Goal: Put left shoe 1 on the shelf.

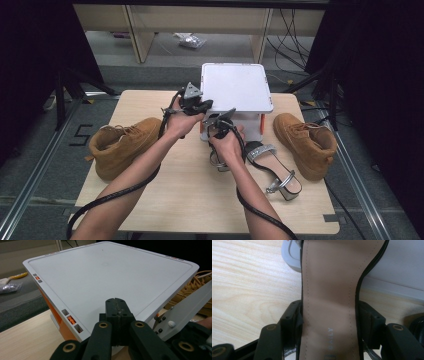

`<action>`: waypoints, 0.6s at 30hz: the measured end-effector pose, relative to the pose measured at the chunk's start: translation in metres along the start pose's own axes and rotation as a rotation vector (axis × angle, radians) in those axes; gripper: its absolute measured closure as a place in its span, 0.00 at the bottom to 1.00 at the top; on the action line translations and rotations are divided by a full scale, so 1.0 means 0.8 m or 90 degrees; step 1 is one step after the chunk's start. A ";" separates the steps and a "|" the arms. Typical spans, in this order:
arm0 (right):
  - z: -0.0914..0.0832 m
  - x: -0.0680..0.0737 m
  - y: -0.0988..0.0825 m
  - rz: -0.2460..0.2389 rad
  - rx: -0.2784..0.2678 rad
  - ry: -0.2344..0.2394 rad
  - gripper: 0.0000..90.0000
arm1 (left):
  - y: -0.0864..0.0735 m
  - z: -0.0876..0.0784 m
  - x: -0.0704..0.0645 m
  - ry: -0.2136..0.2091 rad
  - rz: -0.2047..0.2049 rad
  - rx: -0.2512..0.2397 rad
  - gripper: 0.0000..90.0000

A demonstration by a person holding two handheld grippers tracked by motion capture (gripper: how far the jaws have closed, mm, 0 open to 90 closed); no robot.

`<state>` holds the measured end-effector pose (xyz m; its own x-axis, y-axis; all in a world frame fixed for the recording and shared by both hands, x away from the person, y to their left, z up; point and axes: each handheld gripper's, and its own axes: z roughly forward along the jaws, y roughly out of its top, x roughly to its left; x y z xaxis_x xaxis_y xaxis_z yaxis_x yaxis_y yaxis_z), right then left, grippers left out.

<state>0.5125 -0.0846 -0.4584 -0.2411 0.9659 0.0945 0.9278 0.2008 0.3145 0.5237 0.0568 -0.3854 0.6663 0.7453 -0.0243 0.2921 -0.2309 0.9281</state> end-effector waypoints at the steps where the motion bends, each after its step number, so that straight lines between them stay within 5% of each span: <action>1: 0.002 0.003 -0.001 0.034 0.001 -0.004 0.48 | 0.000 0.000 0.000 -0.001 0.001 0.000 1.00; 12: 0.004 0.001 -0.003 0.007 -0.008 0.010 0.43 | 0.000 0.000 0.001 -0.001 -0.001 -0.002 1.00; 18: -0.012 0.001 -0.004 0.002 -0.038 0.001 0.37 | 0.000 0.000 0.000 0.000 -0.002 -0.002 1.00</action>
<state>0.5066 -0.0864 -0.4508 -0.2388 0.9662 0.0976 0.9098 0.1875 0.3703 0.5237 0.0569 -0.3857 0.6659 0.7456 -0.0267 0.2915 -0.2271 0.9292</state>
